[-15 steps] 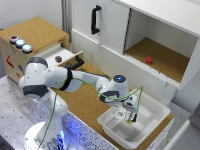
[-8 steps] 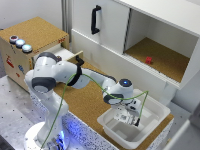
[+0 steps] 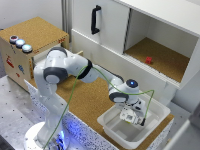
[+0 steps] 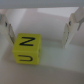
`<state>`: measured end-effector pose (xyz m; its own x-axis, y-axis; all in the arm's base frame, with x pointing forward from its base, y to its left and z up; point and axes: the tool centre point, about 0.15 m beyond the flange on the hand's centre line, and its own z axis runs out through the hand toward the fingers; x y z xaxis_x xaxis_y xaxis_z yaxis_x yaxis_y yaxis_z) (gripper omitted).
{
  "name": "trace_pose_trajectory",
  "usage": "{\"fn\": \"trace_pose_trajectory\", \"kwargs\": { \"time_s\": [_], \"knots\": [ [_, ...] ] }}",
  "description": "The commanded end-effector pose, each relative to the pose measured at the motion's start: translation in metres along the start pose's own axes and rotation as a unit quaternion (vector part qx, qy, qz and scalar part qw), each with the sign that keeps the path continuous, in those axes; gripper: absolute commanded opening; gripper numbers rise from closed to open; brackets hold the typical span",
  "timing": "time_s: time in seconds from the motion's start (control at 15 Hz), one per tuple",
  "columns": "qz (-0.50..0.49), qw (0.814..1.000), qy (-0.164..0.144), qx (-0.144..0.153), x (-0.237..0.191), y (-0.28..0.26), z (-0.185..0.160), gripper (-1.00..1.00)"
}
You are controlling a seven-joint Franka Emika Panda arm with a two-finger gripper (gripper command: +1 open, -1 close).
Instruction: Grasp the yellow block
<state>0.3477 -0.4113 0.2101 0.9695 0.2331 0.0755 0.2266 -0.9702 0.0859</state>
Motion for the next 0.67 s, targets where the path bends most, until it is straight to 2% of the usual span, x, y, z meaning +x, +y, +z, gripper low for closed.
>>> {"fn": "trace_pose_trajectory", "kwargs": {
  "time_s": [0.0, 0.13, 0.4, 0.6],
  "knots": [
    [0.012, 0.998, 0.048, 0.028, -0.032, -0.002, -0.020, -1.00],
    [0.009, 0.998, 0.053, 0.026, -0.037, -0.012, -0.027, -1.00],
    [-0.045, 0.998, 0.038, -0.012, -0.035, -0.047, -0.042, -1.00],
    [-0.066, 0.997, 0.030, -0.011, -0.037, -0.062, -0.039, -1.00]
  ]
}}
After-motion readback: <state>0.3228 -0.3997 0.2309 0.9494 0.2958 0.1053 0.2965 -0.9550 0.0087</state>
